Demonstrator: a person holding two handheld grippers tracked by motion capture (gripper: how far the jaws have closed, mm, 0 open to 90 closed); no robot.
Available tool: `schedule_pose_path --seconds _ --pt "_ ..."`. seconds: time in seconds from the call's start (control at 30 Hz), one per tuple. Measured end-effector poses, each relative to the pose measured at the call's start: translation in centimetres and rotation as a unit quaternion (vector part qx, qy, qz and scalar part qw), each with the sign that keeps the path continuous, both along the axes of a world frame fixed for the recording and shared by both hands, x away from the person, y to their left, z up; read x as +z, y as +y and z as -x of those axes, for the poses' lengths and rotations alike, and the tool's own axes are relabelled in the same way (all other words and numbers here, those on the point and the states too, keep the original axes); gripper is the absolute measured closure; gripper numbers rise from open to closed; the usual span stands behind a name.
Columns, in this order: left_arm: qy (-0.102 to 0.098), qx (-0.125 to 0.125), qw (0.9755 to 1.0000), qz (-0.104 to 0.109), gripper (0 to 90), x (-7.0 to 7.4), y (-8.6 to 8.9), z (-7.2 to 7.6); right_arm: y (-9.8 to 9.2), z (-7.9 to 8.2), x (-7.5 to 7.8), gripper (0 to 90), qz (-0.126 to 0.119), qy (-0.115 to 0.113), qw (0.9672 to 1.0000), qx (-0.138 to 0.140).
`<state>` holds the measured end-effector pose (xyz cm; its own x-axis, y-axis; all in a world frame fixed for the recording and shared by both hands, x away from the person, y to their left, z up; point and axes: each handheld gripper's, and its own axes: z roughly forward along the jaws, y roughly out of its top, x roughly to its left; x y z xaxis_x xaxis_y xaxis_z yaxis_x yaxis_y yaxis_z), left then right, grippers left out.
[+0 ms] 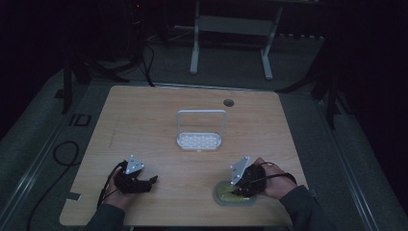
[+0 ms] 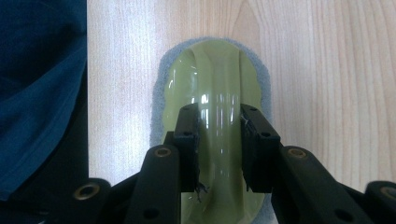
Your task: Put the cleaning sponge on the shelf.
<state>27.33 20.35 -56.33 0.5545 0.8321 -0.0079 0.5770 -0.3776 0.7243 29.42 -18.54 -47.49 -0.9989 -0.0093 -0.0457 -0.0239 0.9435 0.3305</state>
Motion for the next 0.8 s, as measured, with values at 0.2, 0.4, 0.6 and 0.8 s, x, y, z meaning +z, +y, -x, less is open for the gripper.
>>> schedule_pose_path --seconds 0.2,0.4,0.6,0.8 --pt "0.0 0.0 1.0 0.0 22.6 0.0 0.0 0.0 0.2 -0.1 0.3 70.7 -0.002 -0.008 1.0 0.003" --pt "0.0 0.0 1.0 0.0 22.6 0.0 0.0 0.0 0.5 -0.3 0.7 70.7 -0.002 -0.015 0.9999 0.004" --pt "0.0 0.0 1.0 0.0 22.6 0.0 0.0 0.0 0.8 -0.4 1.1 70.7 -0.006 -0.024 0.9997 0.005" --pt "0.0 0.0 1.0 0.0 22.6 0.0 0.0 0.0 1.1 -0.6 1.5 70.8 -0.01 -0.031 0.9994 0.008"
